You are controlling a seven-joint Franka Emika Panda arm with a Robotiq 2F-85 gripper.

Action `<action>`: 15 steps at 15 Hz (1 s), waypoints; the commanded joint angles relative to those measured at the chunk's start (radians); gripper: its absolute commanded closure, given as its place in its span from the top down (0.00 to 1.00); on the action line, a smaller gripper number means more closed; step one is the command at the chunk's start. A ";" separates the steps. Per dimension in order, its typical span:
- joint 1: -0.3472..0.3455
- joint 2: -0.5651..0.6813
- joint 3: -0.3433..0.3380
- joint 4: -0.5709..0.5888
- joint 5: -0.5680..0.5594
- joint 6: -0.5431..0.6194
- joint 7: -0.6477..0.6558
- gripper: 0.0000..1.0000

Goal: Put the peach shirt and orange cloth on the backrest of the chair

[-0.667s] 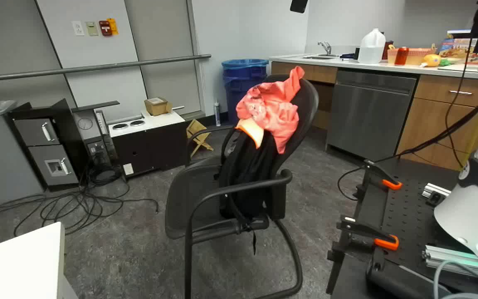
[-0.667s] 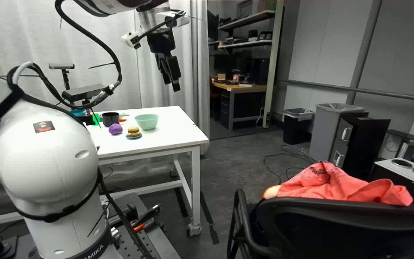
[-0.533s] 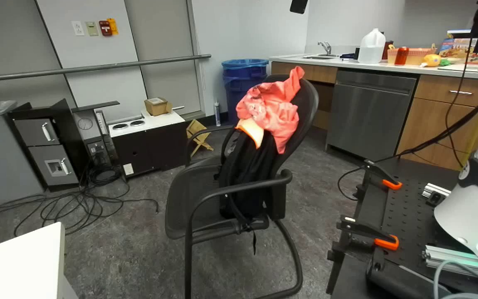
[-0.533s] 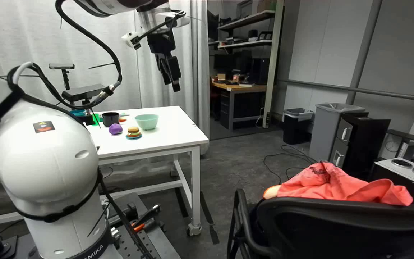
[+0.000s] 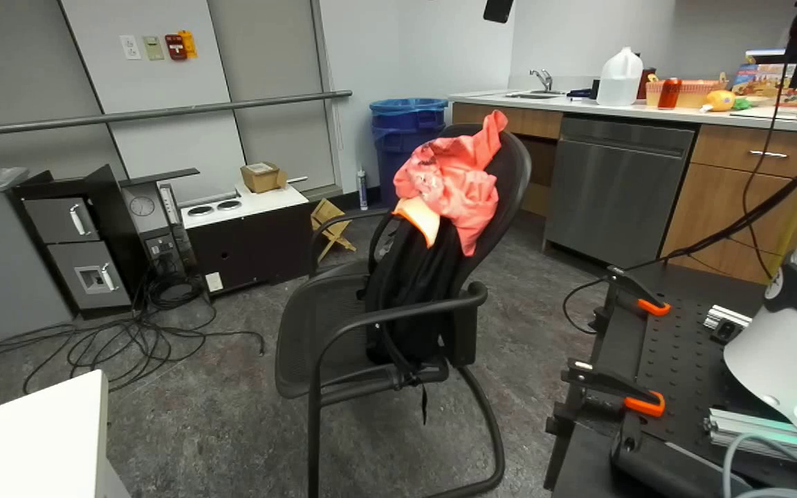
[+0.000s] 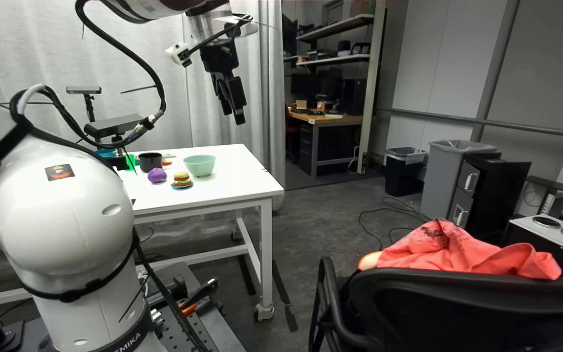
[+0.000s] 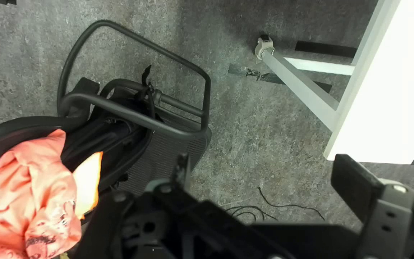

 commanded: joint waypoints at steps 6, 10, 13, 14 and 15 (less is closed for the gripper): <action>0.001 0.001 -0.002 0.003 -0.002 -0.003 0.001 1.00; -0.025 0.067 -0.005 0.031 -0.032 0.015 -0.015 1.00; -0.053 0.139 -0.004 0.053 -0.076 0.048 -0.017 1.00; -0.063 0.164 -0.004 0.061 -0.095 0.065 -0.015 1.00; -0.075 0.195 -0.005 0.072 -0.118 0.083 -0.013 1.00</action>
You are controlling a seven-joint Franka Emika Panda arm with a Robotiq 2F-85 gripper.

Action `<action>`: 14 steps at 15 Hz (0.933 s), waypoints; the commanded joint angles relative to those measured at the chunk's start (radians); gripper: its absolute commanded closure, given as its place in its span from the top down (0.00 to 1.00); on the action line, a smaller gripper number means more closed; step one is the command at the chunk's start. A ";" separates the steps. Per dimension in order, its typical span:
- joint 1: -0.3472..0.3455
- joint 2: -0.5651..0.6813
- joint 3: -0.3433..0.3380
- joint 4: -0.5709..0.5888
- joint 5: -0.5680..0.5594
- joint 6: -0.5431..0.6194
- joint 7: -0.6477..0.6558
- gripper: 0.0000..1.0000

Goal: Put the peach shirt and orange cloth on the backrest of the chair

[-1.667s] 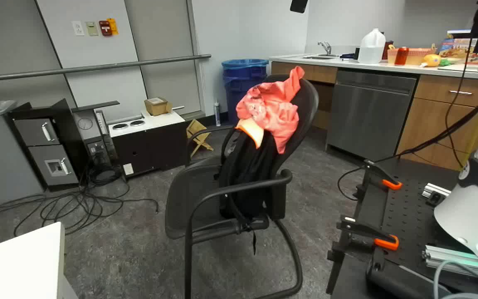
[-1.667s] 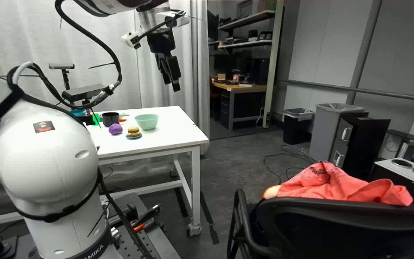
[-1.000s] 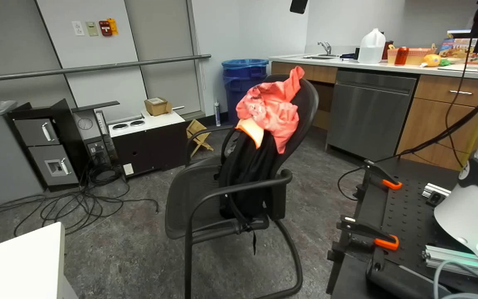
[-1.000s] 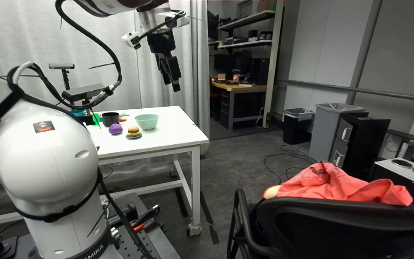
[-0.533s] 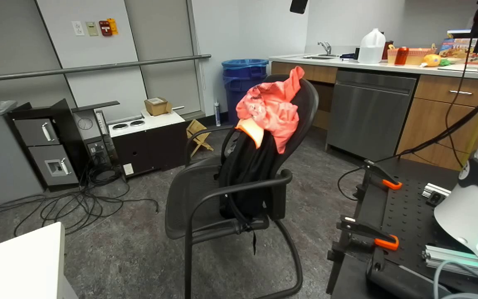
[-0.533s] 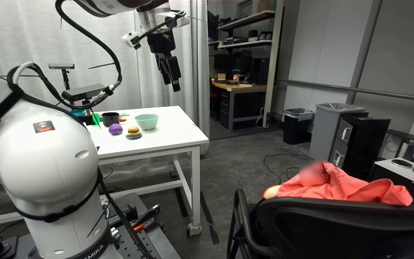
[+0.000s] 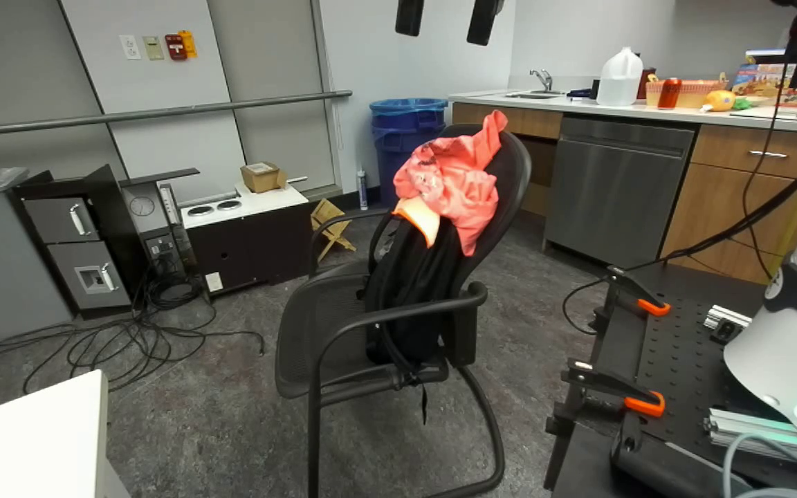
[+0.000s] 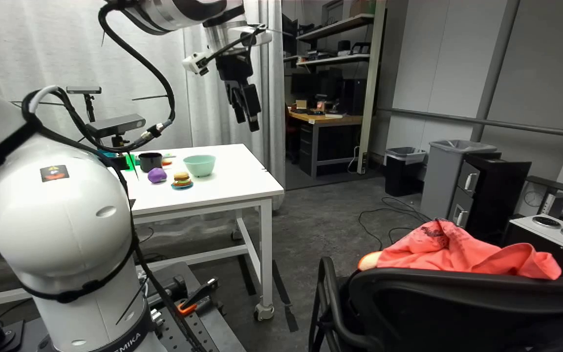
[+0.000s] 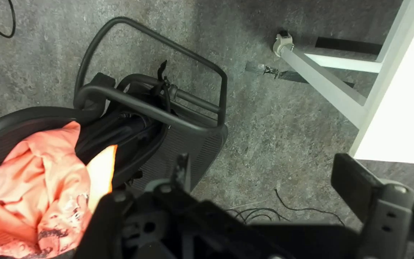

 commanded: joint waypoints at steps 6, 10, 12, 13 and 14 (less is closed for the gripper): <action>-0.107 0.247 -0.032 0.138 -0.200 0.114 0.009 1.00; -0.146 0.322 -0.073 0.200 -0.279 0.120 0.022 1.00; -0.164 0.355 -0.096 0.224 -0.317 0.131 0.029 1.00; -0.171 0.373 -0.110 0.236 -0.332 0.133 0.032 1.00; -0.178 0.388 -0.122 0.246 -0.347 0.141 0.038 1.00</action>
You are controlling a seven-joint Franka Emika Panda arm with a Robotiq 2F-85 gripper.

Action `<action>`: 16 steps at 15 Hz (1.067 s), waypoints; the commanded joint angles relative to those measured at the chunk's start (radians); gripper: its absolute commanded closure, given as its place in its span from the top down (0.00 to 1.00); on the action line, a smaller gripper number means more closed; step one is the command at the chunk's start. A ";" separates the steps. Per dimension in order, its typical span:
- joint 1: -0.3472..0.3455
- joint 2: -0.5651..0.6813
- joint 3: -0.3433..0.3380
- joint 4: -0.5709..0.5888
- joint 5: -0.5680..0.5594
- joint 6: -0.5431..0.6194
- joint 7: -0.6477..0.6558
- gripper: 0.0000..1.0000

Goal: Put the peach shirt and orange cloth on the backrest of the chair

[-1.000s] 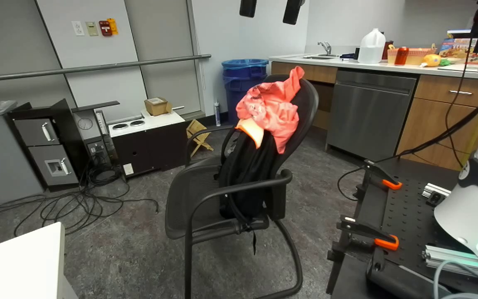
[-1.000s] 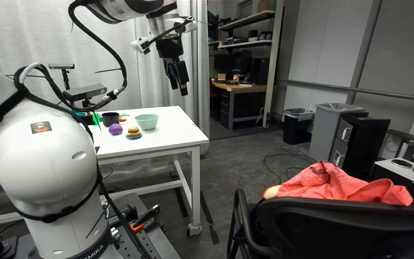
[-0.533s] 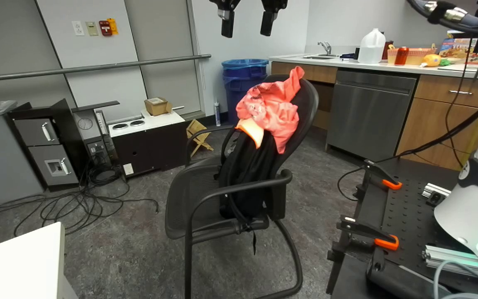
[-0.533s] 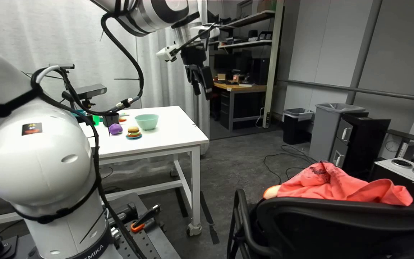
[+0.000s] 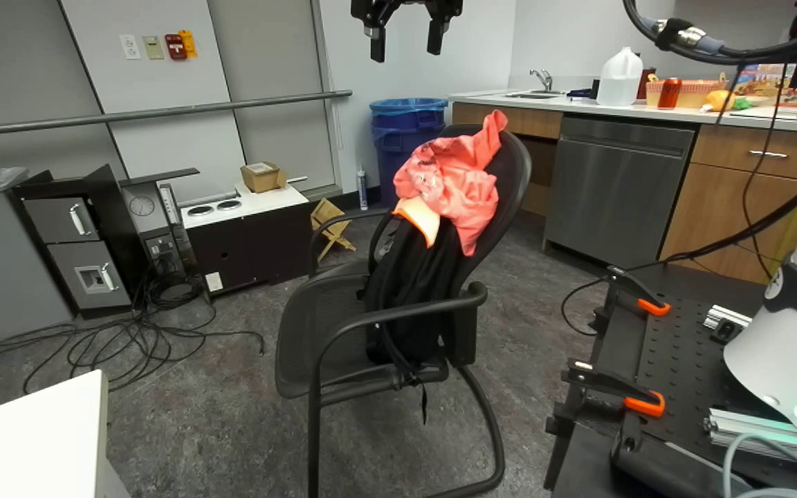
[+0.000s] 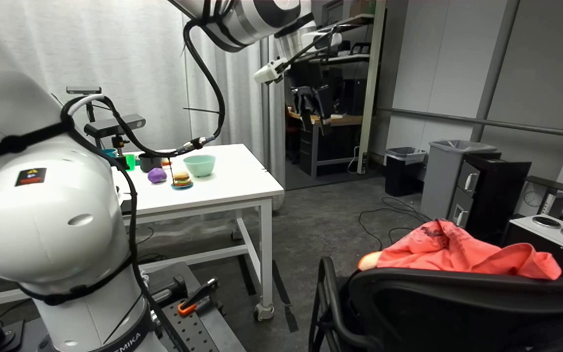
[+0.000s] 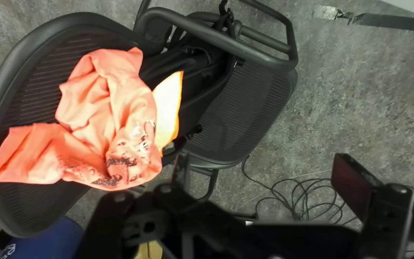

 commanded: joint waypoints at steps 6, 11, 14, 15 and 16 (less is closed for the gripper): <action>-0.051 0.178 -0.099 0.103 -0.139 0.091 0.082 1.00; -0.053 0.284 -0.165 0.140 -0.186 0.180 0.111 1.00; -0.051 0.348 -0.204 0.160 -0.216 0.224 0.126 1.00; -0.051 0.372 -0.219 0.171 -0.224 0.238 0.126 1.00; -0.049 0.394 -0.233 0.182 -0.235 0.249 0.126 1.00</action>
